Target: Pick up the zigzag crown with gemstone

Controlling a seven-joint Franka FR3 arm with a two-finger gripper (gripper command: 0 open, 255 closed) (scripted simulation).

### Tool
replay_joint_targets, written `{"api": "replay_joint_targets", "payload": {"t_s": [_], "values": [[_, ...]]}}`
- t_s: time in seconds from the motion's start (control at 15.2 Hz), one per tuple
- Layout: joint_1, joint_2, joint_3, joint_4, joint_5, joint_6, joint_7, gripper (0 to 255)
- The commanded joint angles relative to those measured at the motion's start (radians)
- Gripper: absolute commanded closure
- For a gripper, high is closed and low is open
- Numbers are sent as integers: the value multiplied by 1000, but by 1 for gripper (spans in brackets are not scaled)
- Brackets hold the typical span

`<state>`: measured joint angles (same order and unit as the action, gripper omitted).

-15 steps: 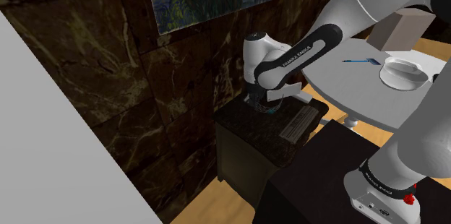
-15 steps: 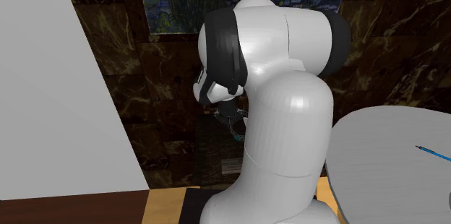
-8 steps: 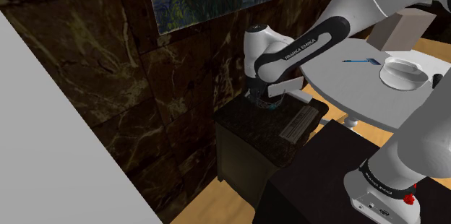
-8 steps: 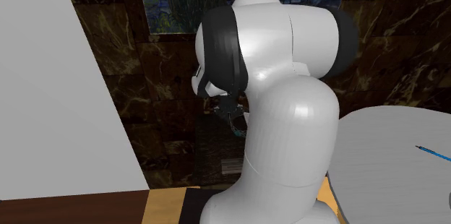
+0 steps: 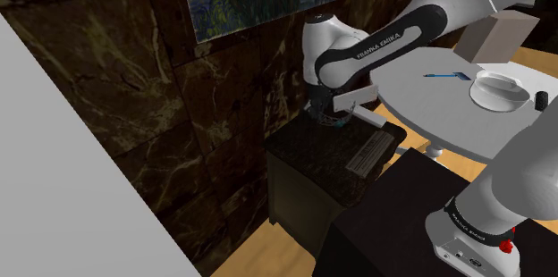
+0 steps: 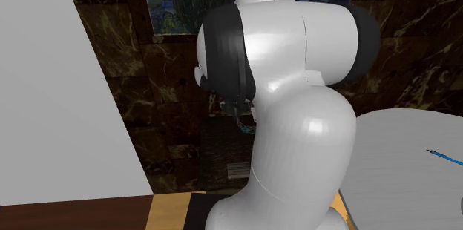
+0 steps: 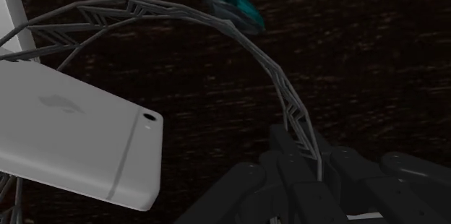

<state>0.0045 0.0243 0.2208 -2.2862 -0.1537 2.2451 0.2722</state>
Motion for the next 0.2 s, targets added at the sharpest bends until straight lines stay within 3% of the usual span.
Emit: {"api": "replay_joint_targets", "payload": {"t_s": [0.0,0.13], "values": [[0,-18,0,11,9,-28,-9,255],[0,-19,0,12,9,-30,-10,255]]}}
